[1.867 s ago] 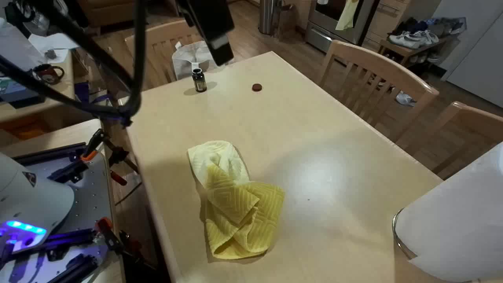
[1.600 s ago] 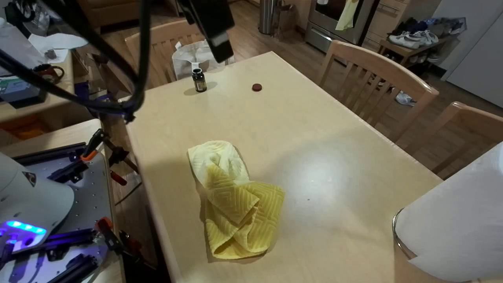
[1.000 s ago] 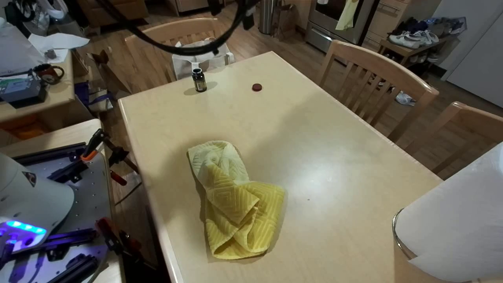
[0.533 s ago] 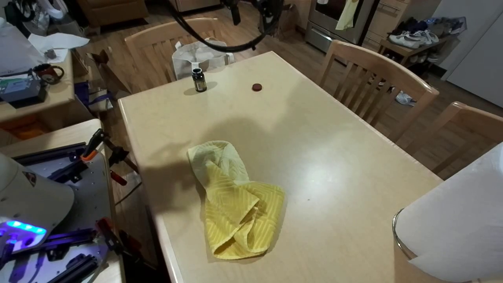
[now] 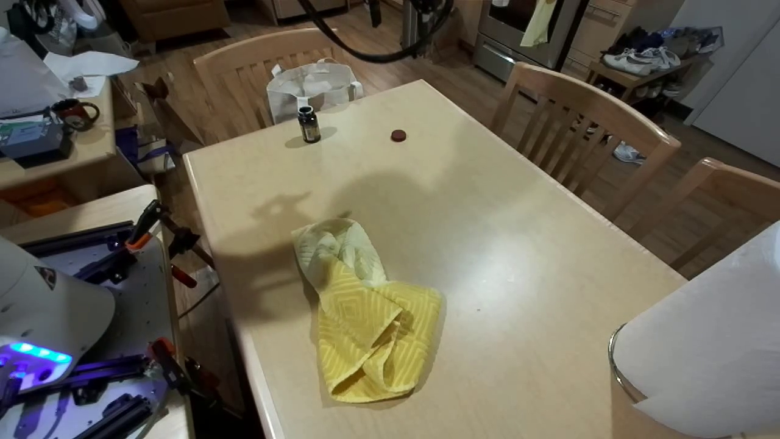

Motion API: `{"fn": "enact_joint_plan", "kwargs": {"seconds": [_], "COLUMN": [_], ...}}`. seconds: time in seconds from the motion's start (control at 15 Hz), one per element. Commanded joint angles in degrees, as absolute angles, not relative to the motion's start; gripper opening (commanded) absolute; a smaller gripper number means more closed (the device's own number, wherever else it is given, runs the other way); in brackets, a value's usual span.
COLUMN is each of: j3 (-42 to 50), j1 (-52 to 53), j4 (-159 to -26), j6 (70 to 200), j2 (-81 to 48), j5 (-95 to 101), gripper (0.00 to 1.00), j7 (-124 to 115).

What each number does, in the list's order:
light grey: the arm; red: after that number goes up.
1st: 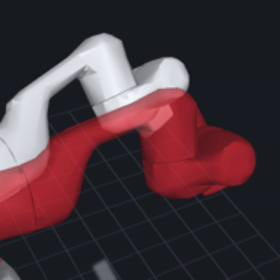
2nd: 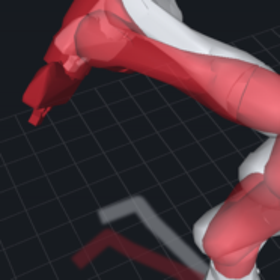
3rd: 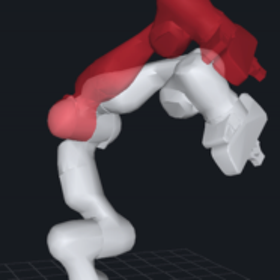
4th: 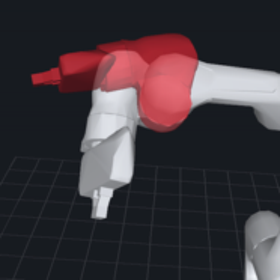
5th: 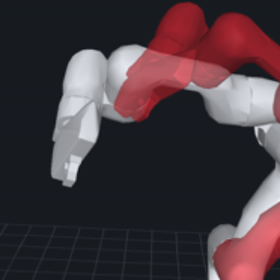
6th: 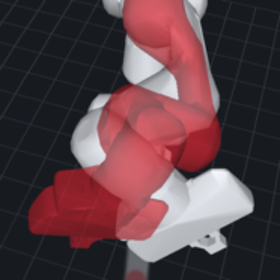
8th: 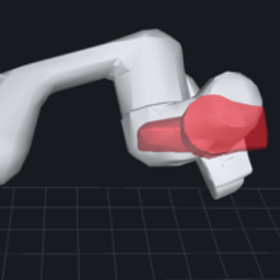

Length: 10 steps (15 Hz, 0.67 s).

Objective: Put the lid on the brown bottle

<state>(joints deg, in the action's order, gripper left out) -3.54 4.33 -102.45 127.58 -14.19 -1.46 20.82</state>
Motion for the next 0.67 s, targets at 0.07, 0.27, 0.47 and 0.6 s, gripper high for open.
{"fn": "enact_joint_plan", "kwargs": {"seconds": [0.07,0.27,0.47,0.6], "j3": [-6.12,-8.51,-7.93,-6.80], "j1": [3.78,4.71,7.72,9.13], "j4": [-99.05,-90.55,-81.65,-76.40], "j6": [125.70,118.55,112.45,112.62], "j2": [-17.20,-25.37,-35.24,-40.92], "j5": [-4.08,-5.42,-0.63,2.02], "gripper": [1.00,1.00,1.00,1.00], "j7": [22.86,22.91,17.55,16.11]}}
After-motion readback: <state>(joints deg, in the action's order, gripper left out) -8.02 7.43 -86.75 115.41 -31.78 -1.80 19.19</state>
